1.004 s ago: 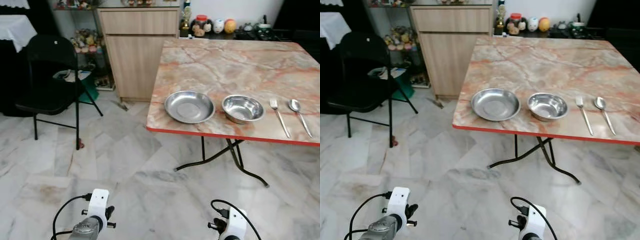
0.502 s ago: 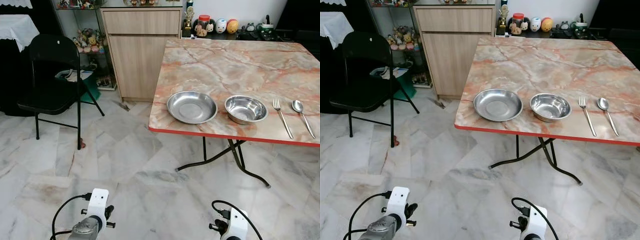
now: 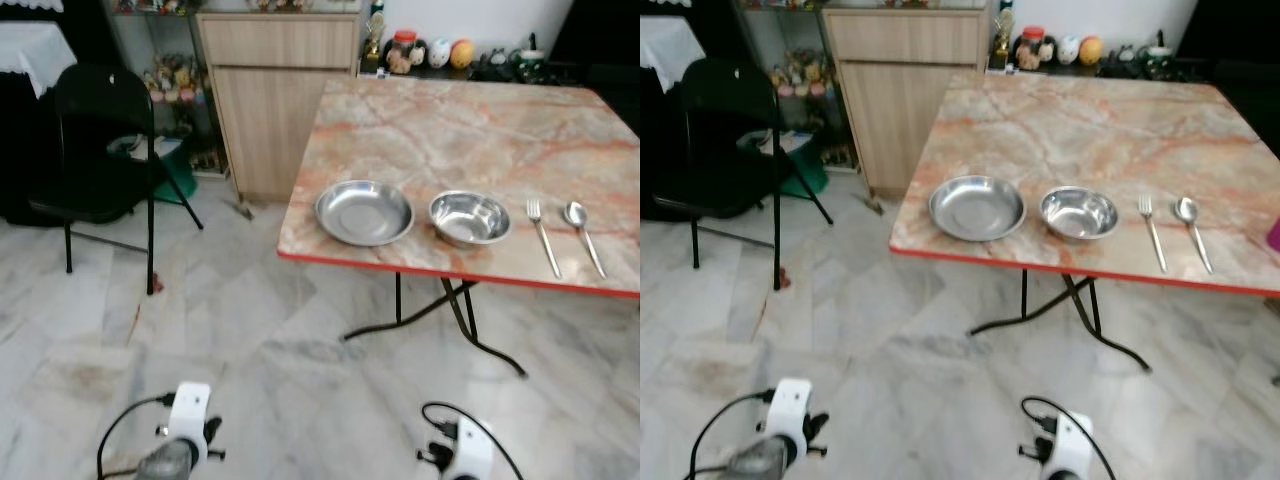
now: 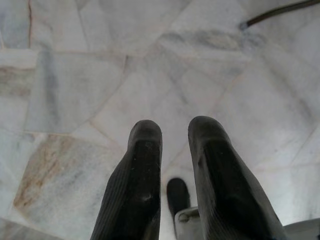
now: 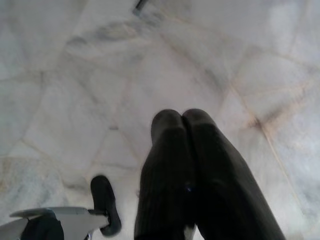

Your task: Setting the table

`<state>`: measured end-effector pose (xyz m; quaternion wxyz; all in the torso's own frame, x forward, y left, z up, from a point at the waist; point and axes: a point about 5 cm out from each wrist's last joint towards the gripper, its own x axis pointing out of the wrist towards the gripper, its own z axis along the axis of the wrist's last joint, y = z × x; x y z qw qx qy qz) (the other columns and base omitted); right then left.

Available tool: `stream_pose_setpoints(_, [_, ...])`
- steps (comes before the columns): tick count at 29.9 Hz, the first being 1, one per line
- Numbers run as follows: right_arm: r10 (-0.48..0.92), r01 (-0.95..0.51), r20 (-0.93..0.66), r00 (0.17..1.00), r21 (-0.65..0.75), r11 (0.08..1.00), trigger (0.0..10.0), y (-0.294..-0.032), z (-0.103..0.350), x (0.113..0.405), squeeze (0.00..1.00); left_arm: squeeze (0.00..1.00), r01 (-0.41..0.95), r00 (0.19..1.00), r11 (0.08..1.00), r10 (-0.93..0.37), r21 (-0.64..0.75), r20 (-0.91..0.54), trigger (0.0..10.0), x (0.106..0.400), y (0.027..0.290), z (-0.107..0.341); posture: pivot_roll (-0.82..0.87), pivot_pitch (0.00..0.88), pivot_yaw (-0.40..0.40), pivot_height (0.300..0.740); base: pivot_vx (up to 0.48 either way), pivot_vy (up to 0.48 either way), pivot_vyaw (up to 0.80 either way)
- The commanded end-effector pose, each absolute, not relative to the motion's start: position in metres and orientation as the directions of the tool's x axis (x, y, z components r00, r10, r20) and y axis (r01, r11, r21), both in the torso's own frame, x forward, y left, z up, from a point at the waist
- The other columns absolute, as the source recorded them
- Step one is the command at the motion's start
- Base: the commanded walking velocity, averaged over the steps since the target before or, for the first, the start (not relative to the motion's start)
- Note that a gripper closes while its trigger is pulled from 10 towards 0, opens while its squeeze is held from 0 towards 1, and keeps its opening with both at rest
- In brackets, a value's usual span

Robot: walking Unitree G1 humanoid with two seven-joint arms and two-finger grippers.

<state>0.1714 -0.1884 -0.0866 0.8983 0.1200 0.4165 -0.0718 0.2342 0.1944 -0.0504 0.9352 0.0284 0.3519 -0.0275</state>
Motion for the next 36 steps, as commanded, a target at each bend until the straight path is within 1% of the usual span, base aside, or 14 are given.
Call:
stream_pose_setpoints(1, [-0.024,0.23,-0.777,0.629,0.156,0.961,10.0,-0.184,-0.089,0.168,0.0,0.0,0.058,0.741,0.998,-0.025,0.027,-0.671,10.0,0.231,0.201,-0.052,0.05,0.0,-0.032,0.74,0.0,0.0,0.0])
stream_pose_setpoints(4, [-0.02,0.227,-0.783,0.622,0.156,0.961,10.0,-0.18,-0.091,0.165,0.0,0.0,0.077,0.733,0.997,-0.046,0.015,-0.679,10.0,0.229,0.198,-0.053,0.05,0.0,-0.031,0.74,0.0,0.0,0.0])
stream_pose_setpoints(9, [-0.02,0.228,-0.785,0.619,0.155,0.961,10.0,-0.179,-0.091,0.163,0.0,0.0,0.063,0.734,0.998,-0.044,0.005,-0.678,10.0,0.229,0.198,-0.054,0.05,0.0,-0.032,0.74,0.0,0.0,0.0])
stream_pose_setpoints(19, [-0.029,0.22,-0.778,0.628,0.141,0.965,10.0,-0.191,-0.089,0.167,0.0,0.0,0.068,0.733,0.998,-0.052,-0.002,-0.678,10.0,0.228,0.197,-0.054,0.05,0.0,-0.036,0.74,0.0,0.0,0.0])
stream_pose_setpoints(20, [-0.031,0.222,-0.78,0.625,0.14,0.965,10.0,-0.192,-0.088,0.167,0.0,0.0,0.069,0.732,0.998,-0.052,-0.002,-0.679,10.0,0.228,0.197,-0.054,0.05,0.0,-0.036,0.74,0.0,0.0,-0.64])
stream_pose_setpoints(22, [-0.029,0.224,-0.777,0.629,0.145,0.964,10.0,-0.192,-0.088,0.168,0.0,0.0,0.07,0.732,0.998,-0.053,-0.003,-0.679,10.0,0.228,0.197,-0.054,0.05,0.0,-0.036,0.74,0.0,0.0,-0.64])
stream_pose_setpoints(24, [-0.027,0.221,-0.767,0.642,0.151,0.964,10.0,-0.193,-0.087,0.17,0.0,0.0,0.07,0.732,0.998,-0.055,-0.005,-0.68,10.0,0.228,0.197,-0.054,0.05,0.0,-0.036,0.74,0.0,0.0,0.0])
stream_pose_setpoints(27, [-0.029,0.21,-0.771,0.637,0.137,0.968,10.0,-0.193,-0.087,0.171,0.0,0.0,0.072,0.73,0.997,-0.058,-0.008,-0.681,10.0,0.227,0.197,-0.055,0.05,0.0,-0.035,0.74,0.0,0.0,0.0])
stream_pose_setpoints(32, [-0.013,0.198,-0.774,0.633,0.145,0.969,10.0,-0.183,-0.087,0.173,0.0,0.0,0.078,0.727,0.997,-0.065,-0.011,-0.684,10.0,0.226,0.195,-0.056,0.05,0.0,-0.035,0.74,0.0,0.0,0.0])
stream_pose_setpoints(36, [-0.007,0.194,-0.777,0.63,0.149,0.97,10.0,-0.177,-0.088,0.172,0.0,0.0,0.083,0.724,0.996,-0.067,-0.009,-0.686,10.0,0.226,0.194,-0.056,0.05,0.0,-0.035,0.74,0.303,0.0,0.0])
